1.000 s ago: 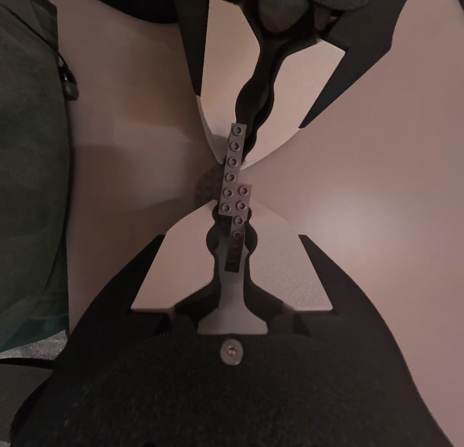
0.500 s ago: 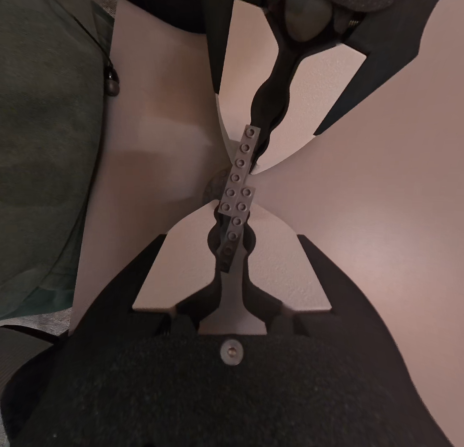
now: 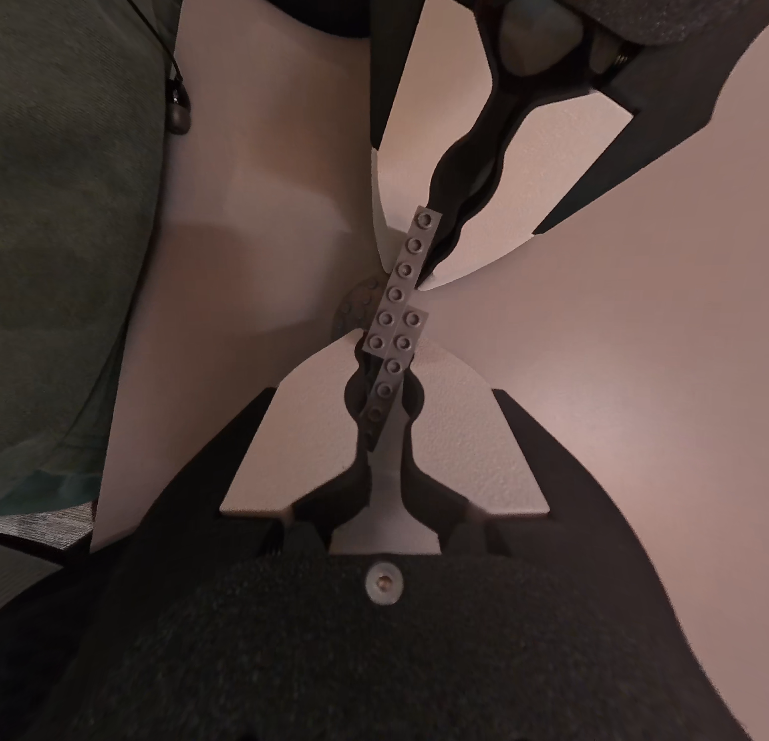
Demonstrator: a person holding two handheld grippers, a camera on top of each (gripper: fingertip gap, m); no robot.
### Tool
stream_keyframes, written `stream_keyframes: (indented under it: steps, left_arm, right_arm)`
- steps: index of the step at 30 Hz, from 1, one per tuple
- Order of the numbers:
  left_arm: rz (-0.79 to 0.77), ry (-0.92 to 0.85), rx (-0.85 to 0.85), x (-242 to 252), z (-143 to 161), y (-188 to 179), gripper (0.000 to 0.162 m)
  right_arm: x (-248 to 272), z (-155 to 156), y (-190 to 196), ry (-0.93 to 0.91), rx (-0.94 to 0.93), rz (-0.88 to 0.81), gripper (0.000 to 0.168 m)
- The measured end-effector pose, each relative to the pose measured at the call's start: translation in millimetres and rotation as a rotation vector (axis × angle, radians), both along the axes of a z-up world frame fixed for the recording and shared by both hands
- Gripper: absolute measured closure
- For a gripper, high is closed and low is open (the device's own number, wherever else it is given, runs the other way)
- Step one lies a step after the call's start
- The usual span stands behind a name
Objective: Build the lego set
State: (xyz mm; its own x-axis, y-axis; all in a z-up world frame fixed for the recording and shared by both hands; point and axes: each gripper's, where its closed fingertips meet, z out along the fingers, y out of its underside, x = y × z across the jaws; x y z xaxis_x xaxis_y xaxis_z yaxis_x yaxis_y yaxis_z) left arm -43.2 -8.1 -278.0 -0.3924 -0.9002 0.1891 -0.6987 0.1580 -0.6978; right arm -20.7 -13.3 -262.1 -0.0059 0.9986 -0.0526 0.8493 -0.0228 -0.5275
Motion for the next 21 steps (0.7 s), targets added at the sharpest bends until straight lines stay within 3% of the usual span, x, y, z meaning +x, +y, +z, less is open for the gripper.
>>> stream_keyframes:
  steps: [7,21]
  left_arm:
    - [0.004,-0.023,0.044,-6.2,-0.1,0.3,0.145]
    - [0.011,-0.022,0.077,-5.2,-1.1,2.4,0.153]
  right_arm:
    - [-0.3,0.1,-0.2,-0.001,-0.017,-0.017,0.156]
    - [0.9,-0.8,0.4,-0.078,-0.116,-0.115,0.156]
